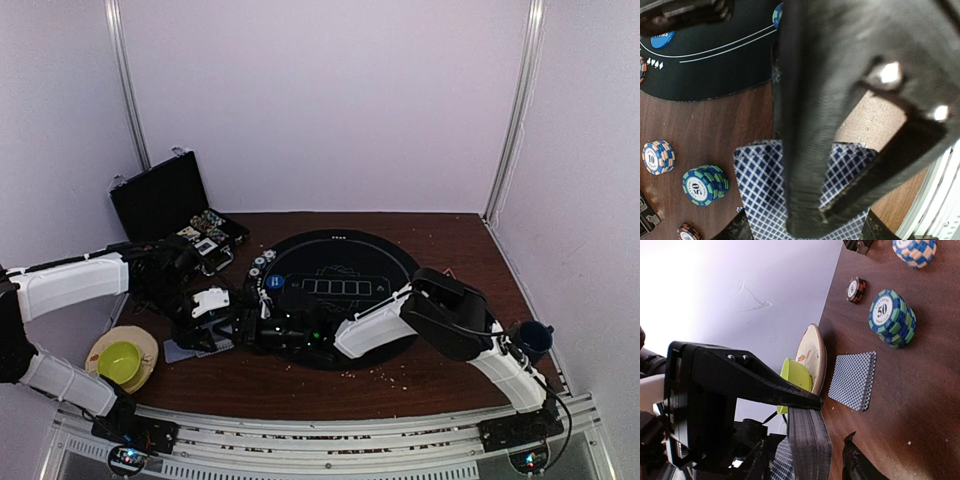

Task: Distribute texas hold em gaming equipment
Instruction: Pass from the left arm to the right, then pass from the right arm to the left

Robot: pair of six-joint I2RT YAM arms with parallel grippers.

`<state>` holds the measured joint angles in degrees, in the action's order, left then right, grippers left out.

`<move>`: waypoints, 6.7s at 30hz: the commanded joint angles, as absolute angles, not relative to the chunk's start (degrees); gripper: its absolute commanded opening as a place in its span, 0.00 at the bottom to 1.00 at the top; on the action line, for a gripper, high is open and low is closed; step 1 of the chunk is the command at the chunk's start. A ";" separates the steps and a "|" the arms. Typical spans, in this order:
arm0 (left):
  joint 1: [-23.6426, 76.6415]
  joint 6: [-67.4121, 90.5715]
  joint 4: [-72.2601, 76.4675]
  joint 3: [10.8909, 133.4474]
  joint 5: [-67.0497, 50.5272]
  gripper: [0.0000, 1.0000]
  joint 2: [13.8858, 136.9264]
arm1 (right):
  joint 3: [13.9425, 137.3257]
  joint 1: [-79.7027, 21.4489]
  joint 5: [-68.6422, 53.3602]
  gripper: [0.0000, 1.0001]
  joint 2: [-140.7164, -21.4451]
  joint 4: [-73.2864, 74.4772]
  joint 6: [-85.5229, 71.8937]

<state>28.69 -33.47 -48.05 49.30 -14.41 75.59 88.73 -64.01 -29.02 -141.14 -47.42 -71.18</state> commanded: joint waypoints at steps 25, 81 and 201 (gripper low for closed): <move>29.42 -31.34 -42.80 50.53 -19.52 0.98 68.73 | 76.69 -59.85 -29.66 0.00 -125.80 -43.03 -60.72; 33.66 -33.01 -12.89 57.76 -33.11 0.98 79.82 | 57.66 -51.51 -30.55 0.01 -103.74 -36.14 -55.37; 39.17 -31.43 3.99 42.54 -24.94 0.54 82.31 | 61.54 -51.33 -36.32 0.37 -112.33 -30.55 -54.50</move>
<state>39.83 -32.53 -0.75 43.24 -24.25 83.90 61.47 -50.65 -34.92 -111.31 -29.23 -54.39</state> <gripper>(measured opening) 0.624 0.364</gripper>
